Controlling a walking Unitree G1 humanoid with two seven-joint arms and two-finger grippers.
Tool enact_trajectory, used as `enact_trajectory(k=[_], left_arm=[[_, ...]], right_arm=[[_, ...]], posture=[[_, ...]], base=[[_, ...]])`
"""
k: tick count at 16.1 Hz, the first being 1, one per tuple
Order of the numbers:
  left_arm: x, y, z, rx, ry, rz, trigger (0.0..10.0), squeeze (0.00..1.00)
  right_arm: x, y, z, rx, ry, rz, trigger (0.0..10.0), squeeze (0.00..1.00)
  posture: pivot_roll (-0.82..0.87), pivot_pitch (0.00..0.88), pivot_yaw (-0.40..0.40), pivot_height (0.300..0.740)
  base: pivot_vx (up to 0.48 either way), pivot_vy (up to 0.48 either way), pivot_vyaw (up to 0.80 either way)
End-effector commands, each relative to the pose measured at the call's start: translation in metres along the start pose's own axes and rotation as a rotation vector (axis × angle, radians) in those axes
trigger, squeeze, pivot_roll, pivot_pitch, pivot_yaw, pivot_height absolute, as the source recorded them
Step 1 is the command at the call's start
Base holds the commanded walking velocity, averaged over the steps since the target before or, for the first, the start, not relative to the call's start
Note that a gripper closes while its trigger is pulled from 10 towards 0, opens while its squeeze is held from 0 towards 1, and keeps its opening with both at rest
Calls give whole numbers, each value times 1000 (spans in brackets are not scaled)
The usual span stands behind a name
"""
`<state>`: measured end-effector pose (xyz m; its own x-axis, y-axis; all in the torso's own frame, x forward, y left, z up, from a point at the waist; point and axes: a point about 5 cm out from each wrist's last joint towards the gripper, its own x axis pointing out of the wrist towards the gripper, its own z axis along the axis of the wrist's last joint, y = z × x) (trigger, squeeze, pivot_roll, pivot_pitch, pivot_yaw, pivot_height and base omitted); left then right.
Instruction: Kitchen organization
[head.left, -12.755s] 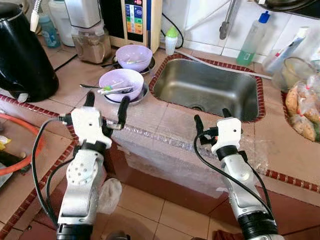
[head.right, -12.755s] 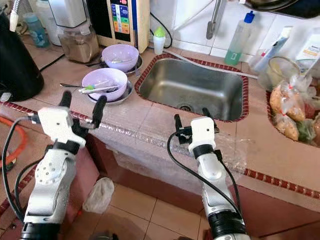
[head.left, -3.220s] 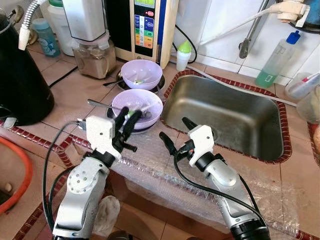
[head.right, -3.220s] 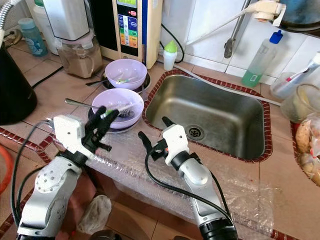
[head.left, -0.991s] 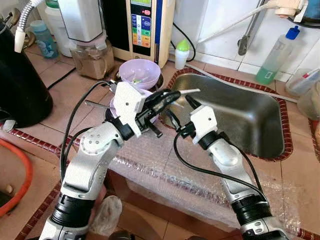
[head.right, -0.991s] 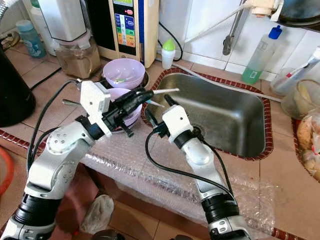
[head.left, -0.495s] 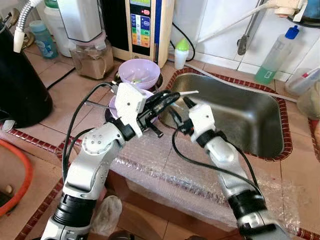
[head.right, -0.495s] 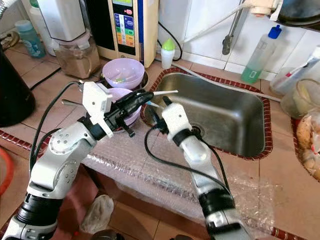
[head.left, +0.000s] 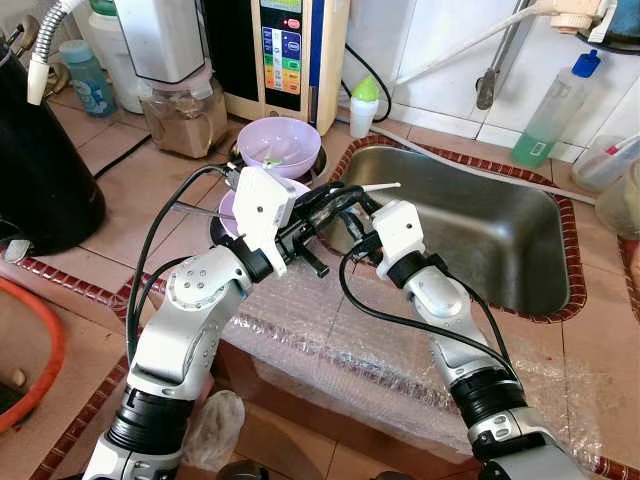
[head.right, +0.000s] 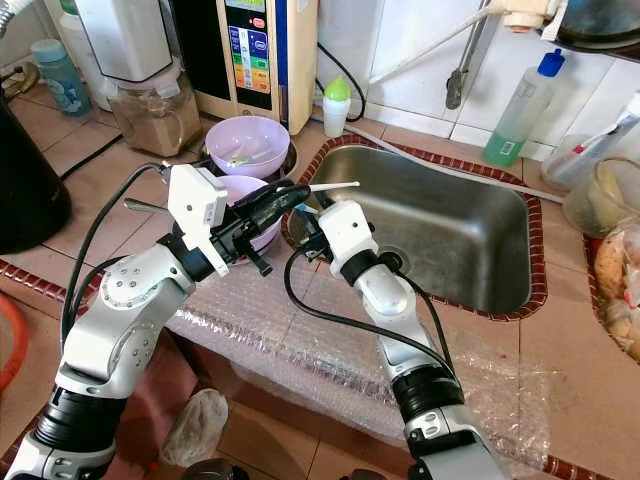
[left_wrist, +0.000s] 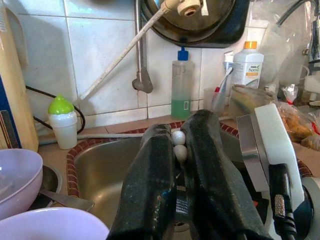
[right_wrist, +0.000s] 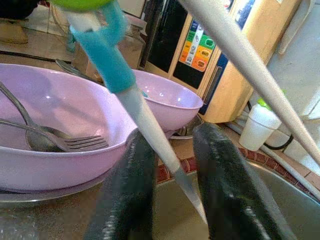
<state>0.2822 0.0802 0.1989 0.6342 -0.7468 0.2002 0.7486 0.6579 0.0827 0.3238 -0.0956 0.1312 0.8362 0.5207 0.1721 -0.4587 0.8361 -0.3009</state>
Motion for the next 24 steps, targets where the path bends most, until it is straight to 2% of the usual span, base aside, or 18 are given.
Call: enact_trajectory(k=[1, 2, 3, 4, 6, 7, 8, 9, 10, 11, 15, 17, 19, 20, 22, 23, 24], left_arm=[[1, 0, 0, 18, 14, -8, 1804, 0], [0, 1, 0, 20, 14, -5, 2667, 0], [0, 2, 0, 22, 15, -3, 2863, 0], [0, 3, 0, 32, 17, 7, 3569, 0], [-1, 3, -1, 31, 18, 7, 4039, 0], [-1, 2, -3, 38, 26, 2, 4941, 0], [-1, 2, -3, 48, 30, 7, 7216, 0], [-2, 3, -4, 54, 36, 10, 10000, 0], [-3, 2, -5, 42, 38, 7, 10000, 345], [-5, 3, -6, 39, 43, 3, 10000, 1000], [-10, 5, -9, 76, 69, -11, 10000, 1000], [-18, 6, -7, 89, 49, 11, 10000, 1000], [-26, 0, -14, 99, 81, -7, 10000, 1000], [-28, -2, -16, 105, 95, -23, 10000, 1000], [-31, -7, -20, 139, 122, -53, 10000, 1000], [-32, -7, -21, 147, 131, -59, 10000, 1000], [-32, -8, -23, 163, 144, -69, 10000, 1000]], right_arm=[[0, -11, 3, -4, -17, -33, 0, 0], [0, -11, 2, -5, -18, -34, 0, 0], [0, -13, 3, -8, -20, -40, 0, 0], [-1, -14, 3, -13, -24, -47, 0, 0], [-1, -16, 3, -25, -23, -48, 0, 0], [-1, -19, 3, -42, -23, -58, 0, 0], [-2, -20, 3, -52, -22, -66, 0, 0], [-1, -23, 5, -89, -31, -65, 0, 0], [-1, -24, 7, -109, -37, -62, 0, 0], [-2, -26, 7, -119, -37, -68, 0, 0], [-4, -35, 2, -144, -9, -86, 0, 0], [-4, -42, 0, -149, 10, -116, 0, 0], [-3, -50, -7, -130, 56, -140, 0, 0], [-2, -52, -11, -115, 87, -141, 0, 0], [1, -56, -30, -29, 233, -128, 0, 0], [1, -56, -35, -17, 270, -121, 0, 0], [2, -56, -41, 20, 321, -111, 3098, 0]], posture=[[2, 0, 4, 740], [2, 0, 4, 740], [2, 0, 4, 740], [3, 0, 5, 740], [3, 0, 5, 740], [3, 0, 5, 740], [3, 0, 5, 740], [3, 0, 5, 740], [2, 0, 5, 740], [1, 0, 6, 740], [1, 0, 6, 740], [5, 4, 11, 740], [11, 7, 10, 740], [11, 7, 10, 740], [15, 14, 12, 740], [15, 14, 12, 740], [16, 15, 12, 740]], base=[[0, 0, 0], [0, 0, 0], [0, 0, 0], [0, 0, 0], [0, 0, 0], [0, 0, 0], [0, 0, 0], [0, 0, 0], [0, 0, 0], [0, 0, 0], [0, 0, 0], [0, 0, 0], [0, 0, 0], [0, 0, 0], [0, 0, 0], [0, 0, 0], [0, 0, 0]])
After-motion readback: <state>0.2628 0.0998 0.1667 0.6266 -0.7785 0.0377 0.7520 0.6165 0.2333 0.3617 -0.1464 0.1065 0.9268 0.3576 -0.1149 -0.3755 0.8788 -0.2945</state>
